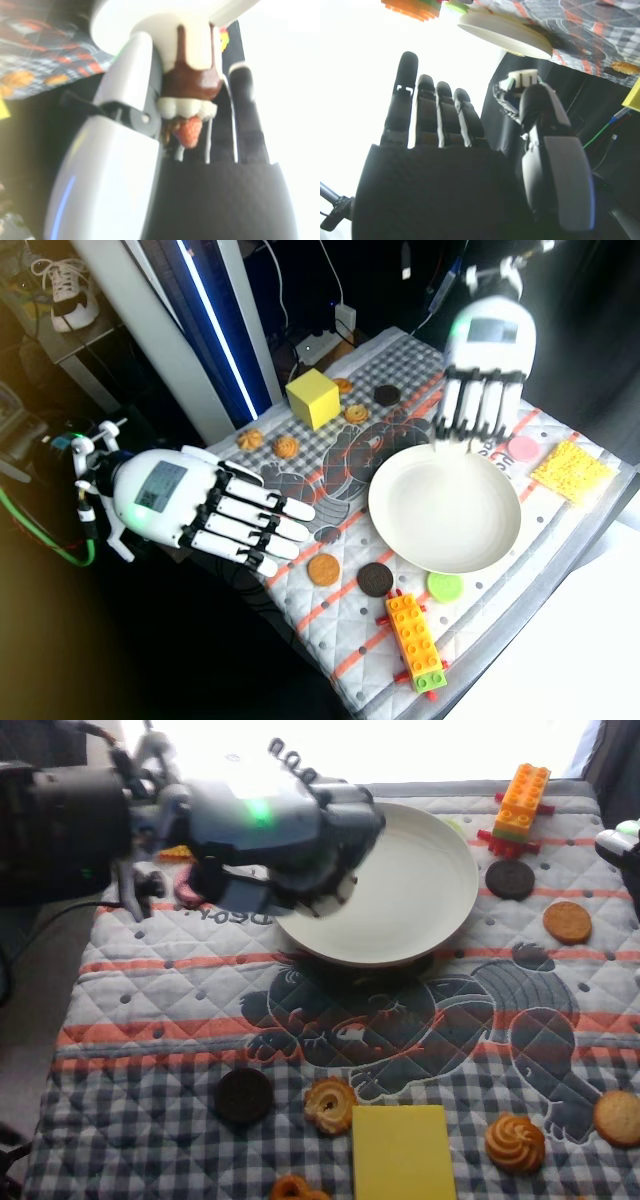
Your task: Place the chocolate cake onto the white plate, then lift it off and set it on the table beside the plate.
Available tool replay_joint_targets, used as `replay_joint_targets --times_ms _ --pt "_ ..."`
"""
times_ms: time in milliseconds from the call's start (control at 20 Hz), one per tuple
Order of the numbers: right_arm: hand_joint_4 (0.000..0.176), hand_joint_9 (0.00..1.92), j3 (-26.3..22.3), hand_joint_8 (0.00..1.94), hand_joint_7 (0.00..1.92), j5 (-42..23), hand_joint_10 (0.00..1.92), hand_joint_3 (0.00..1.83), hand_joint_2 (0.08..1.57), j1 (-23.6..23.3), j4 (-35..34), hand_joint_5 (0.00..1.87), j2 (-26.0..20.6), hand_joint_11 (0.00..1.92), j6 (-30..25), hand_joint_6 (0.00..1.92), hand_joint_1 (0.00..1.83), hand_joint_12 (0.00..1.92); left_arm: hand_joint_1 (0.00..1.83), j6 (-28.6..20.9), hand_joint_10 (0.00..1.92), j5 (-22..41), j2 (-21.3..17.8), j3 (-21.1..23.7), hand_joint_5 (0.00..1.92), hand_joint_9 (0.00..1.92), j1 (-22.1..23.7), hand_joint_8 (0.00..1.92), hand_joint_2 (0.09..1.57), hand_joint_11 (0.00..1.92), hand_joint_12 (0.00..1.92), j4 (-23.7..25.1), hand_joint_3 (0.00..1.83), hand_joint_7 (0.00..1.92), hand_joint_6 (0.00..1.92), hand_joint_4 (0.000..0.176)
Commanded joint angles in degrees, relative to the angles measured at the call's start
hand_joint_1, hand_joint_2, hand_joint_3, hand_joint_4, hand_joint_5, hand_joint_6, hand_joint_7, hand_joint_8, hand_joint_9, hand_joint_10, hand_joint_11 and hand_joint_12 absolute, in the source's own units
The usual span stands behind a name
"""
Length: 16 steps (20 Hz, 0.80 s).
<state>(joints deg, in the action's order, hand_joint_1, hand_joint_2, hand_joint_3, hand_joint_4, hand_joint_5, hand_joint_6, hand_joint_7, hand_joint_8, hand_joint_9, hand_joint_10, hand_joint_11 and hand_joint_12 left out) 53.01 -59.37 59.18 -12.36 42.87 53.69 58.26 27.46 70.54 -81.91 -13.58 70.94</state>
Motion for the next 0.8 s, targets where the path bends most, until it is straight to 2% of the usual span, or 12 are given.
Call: replay_joint_targets --times_ms 0,50,150,200,250,300,500,550,600,650,700,750 --pt "0.0 0.01 0.45 0.0 0.0 -6.92 0.01 0.0 1.32 -0.3 -0.69 0.0 -0.55 0.0 -0.36 0.0 0.42 0.99 0.99 -0.01 1.92 2.04 0.38 -0.67 0.5 0.32 0.47 1.92 1.34 0.6 1.92 -2.46 0.12 0.13 1.75 0.0" --pt "0.0 0.02 0.47 0.0 0.0 -6.92 0.01 0.0 1.33 -0.29 -0.74 0.0 -0.55 0.0 -0.37 0.0 0.41 1.12 0.96 -0.01 1.92 1.7 1.53 -1.41 0.46 0.27 0.36 1.92 1.31 0.55 1.92 -2.43 0.24 0.09 1.82 0.0" --pt "0.0 0.04 0.53 0.0 0.0 -6.92 0.02 0.0 1.32 -0.25 -0.87 0.0 -0.55 0.0 -0.37 0.0 0.42 1.22 0.95 -0.01 1.92 1.18 3.8 -3.04 0.44 0.16 0.25 1.92 1.31 0.38 1.92 -2.41 0.26 0.02 1.84 0.0" --pt "0.0 0.04 0.55 0.0 0.0 -6.91 0.01 0.0 1.32 -0.25 -0.88 0.0 -0.55 0.0 -0.37 0.0 0.43 1.17 0.95 -0.01 1.92 1.04 4.46 -3.53 0.44 0.03 0.19 1.92 1.33 0.19 1.92 -2.5 0.21 0.0 1.82 0.0" --pt "0.0 0.03 0.59 0.0 0.0 -6.91 0.01 0.0 1.32 -0.25 -0.88 0.0 -0.59 0.0 -0.41 0.0 0.43 1.16 0.98 -0.01 1.92 0.68 5.5 -4.32 0.49 0.01 0.03 1.87 1.31 0.11 1.92 -2.66 0.19 0.0 1.75 0.0" --pt "0.002 0.04 0.62 0.0 0.0 -6.91 0.01 0.0 1.31 -0.25 -0.89 0.0 -0.62 0.0 -0.45 0.0 0.42 1.16 1.0 -0.01 1.79 0.46 6.28 -4.98 0.53 0.06 -0.27 1.82 1.28 0.01 1.92 -3.15 0.18 0.09 1.69 0.0" --pt "0.0 0.05 0.68 0.0 0.0 -6.91 0.02 0.0 1.31 -0.15 -0.92 0.0 -0.67 0.0 -0.64 0.0 0.39 1.23 1.01 -0.01 1.84 -0.22 8.88 -7.36 0.54 0.13 -1.07 1.77 1.33 0.1 1.92 -3.91 0.06 0.17 1.65 0.0" --pt "0.0 0.05 0.69 0.0 0.0 -6.91 0.02 0.0 1.31 -0.15 -0.94 0.0 -0.68 0.0 -0.72 0.0 0.4 1.12 1.01 -0.01 1.83 -0.59 9.13 -7.52 0.47 0.17 -1.27 1.78 1.39 0.11 1.92 -3.89 0.03 0.43 1.74 0.0" --pt "0.0 0.06 0.74 0.0 0.0 -6.91 0.02 0.0 1.33 -0.11 -1.08 0.0 -0.67 0.0 -0.89 0.0 0.39 0.94 1.12 -0.01 1.32 -0.6 9.3 -7.62 0.08 0.01 -1.51 1.06 1.25 0.01 1.8 -3.75 0.0 0.03 1.45 0.0" --pt "0.0 0.07 0.77 0.0 0.0 -6.9 0.02 0.0 1.32 -0.03 -1.12 0.0 -0.66 0.0 -0.99 0.0 0.39 1.05 1.09 -0.01 1.06 -0.91 9.4 -7.63 0.01 0.0 -1.61 0.69 1.26 0.0 1.69 -3.5 0.0 0.0 1.12 0.0" --pt "0.0 0.07 0.79 0.0 0.0 -6.9 0.02 0.0 1.32 0.09 -1.2 0.0 -0.65 0.0 -1.12 0.0 0.39 1.05 1.09 -0.01 1.06 -0.95 9.54 -7.74 0.01 0.0 -1.69 0.69 1.26 0.0 1.69 -3.4 0.0 0.0 1.12 0.0" --pt "0.0 0.08 0.8 0.0 0.0 -6.9 0.02 0.0 1.32 0.17 -1.26 0.0 -0.65 0.0 -1.23 0.0 0.4 1.11 1.05 -0.01 0.88 -0.94 9.61 -7.81 0.01 0.0 -1.7 0.47 1.26 0.0 1.6 -3.41 0.0 0.01 0.86 0.0"
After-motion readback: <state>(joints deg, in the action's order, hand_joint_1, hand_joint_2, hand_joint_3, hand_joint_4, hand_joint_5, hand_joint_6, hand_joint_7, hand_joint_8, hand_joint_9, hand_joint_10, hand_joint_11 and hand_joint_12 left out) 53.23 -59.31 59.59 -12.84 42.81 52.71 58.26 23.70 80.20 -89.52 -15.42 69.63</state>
